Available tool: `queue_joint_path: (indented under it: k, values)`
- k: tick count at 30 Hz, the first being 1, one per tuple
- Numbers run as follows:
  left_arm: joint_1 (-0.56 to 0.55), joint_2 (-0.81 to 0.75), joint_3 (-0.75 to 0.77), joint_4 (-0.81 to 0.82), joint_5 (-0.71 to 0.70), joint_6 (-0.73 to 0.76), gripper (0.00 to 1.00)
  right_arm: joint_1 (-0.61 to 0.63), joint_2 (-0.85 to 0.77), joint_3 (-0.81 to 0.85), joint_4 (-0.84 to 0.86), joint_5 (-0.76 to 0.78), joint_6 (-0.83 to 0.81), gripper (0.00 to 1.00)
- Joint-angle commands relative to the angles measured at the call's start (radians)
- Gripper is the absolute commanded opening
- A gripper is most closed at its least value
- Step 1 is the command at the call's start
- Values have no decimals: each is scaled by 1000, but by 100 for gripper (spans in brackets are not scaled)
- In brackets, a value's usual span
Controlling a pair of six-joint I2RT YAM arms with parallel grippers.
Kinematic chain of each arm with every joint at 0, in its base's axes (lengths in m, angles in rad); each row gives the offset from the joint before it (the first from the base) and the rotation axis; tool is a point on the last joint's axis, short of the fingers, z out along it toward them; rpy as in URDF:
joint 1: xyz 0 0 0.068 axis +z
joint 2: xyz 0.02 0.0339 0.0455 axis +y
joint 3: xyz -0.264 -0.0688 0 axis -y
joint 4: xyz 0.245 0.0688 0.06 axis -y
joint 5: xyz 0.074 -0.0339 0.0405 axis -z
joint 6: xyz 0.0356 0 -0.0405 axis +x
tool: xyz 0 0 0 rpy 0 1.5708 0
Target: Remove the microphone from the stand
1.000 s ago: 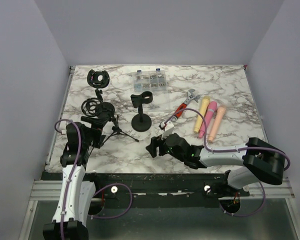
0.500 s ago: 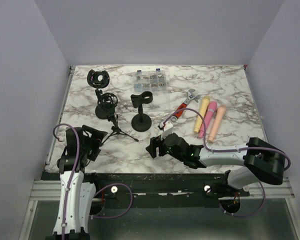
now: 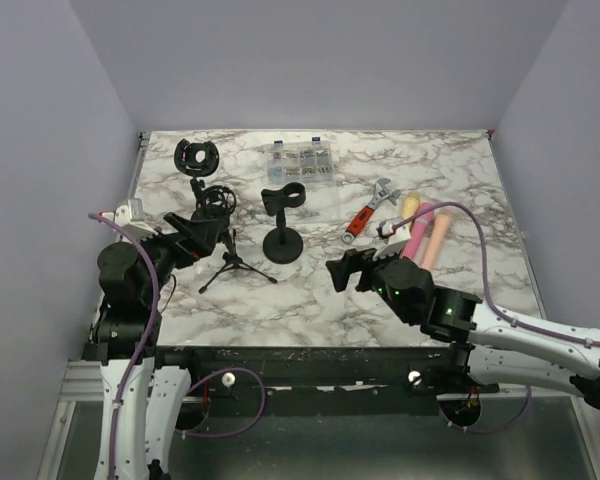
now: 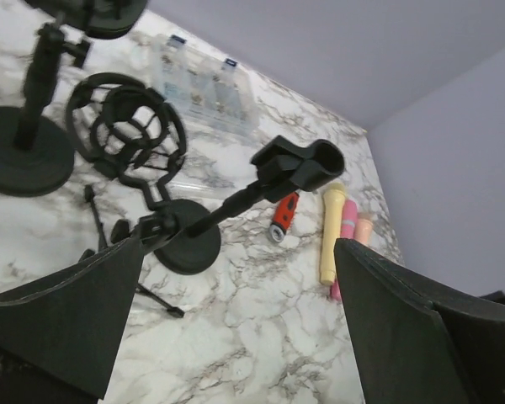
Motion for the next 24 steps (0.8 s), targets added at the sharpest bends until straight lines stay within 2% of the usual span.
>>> queue_joint_path:
  k: [1, 6, 10, 17, 21, 24]
  values:
    - [-128, 106, 85, 140, 31, 93, 99, 3, -138, 92, -275, 212, -11, 100]
    - [-337, 179, 171, 205, -106, 136, 98, 4, -266, 212, -448, 339, -17, 100]
    - [-443, 197, 226, 270, -123, 197, 99, 4, -345, 317, -561, 394, -14, 100]
    - [-473, 79, 228, 423, -56, 299, 98, 3, -410, 485, -657, 412, -74, 100]
    - [-473, -50, 176, 527, -61, 372, 99, 3, -455, 532, -615, 337, -161, 100]
    - [-473, -137, 154, 546, -106, 406, 98, 3, -502, 540, -570, 291, -203, 100]
